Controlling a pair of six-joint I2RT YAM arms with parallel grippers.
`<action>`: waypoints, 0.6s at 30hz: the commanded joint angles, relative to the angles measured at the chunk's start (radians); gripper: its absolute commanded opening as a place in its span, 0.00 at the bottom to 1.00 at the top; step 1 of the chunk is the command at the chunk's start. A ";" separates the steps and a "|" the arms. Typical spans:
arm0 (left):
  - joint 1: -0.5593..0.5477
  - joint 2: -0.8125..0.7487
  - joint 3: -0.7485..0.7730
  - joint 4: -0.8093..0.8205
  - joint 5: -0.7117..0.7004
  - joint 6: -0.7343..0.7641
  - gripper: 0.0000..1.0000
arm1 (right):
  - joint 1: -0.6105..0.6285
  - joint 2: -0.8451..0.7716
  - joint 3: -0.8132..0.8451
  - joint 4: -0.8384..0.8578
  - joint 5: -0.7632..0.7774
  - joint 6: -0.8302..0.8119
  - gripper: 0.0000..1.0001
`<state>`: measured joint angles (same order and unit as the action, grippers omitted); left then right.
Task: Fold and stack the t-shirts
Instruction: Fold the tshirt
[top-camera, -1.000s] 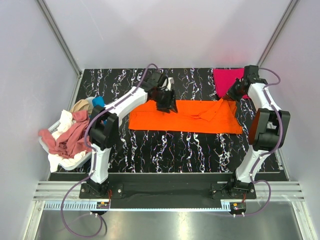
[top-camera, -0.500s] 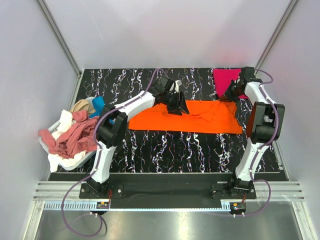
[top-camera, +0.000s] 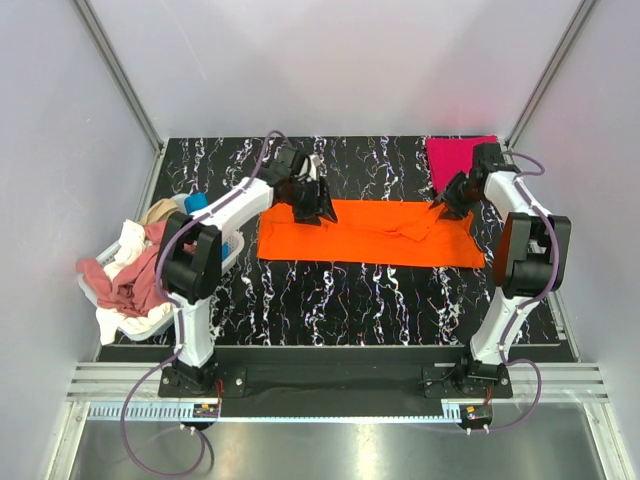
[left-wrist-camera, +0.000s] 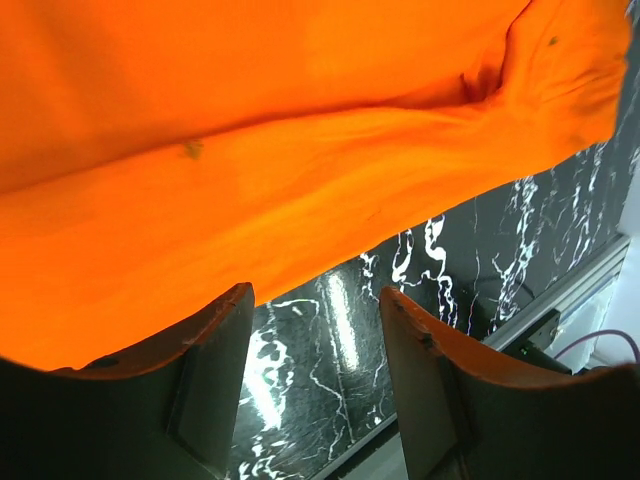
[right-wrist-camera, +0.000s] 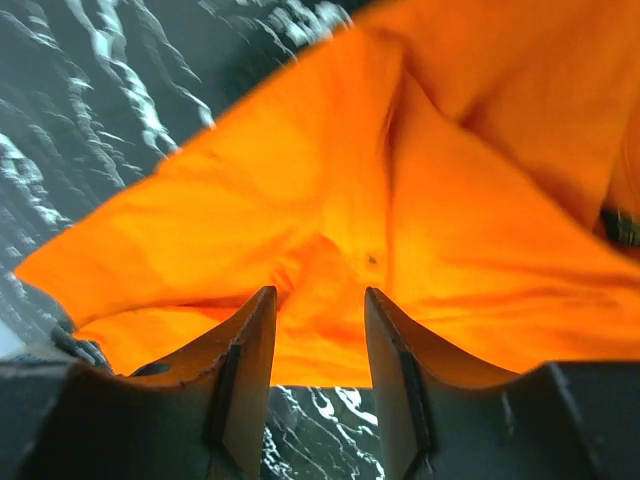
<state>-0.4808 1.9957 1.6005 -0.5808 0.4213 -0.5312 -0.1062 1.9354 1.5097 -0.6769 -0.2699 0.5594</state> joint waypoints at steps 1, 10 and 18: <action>0.030 -0.045 -0.039 -0.004 -0.012 0.049 0.58 | 0.045 -0.061 -0.069 -0.010 0.076 0.047 0.47; -0.051 -0.017 0.001 0.055 0.059 0.016 0.56 | 0.060 -0.104 -0.131 0.052 0.095 0.016 0.40; -0.021 0.035 -0.059 0.050 -0.041 -0.038 0.55 | 0.077 -0.064 -0.245 0.163 0.009 -0.009 0.17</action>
<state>-0.5323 2.0113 1.5734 -0.5510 0.4339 -0.5442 -0.0395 1.8870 1.3231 -0.5846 -0.2062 0.5724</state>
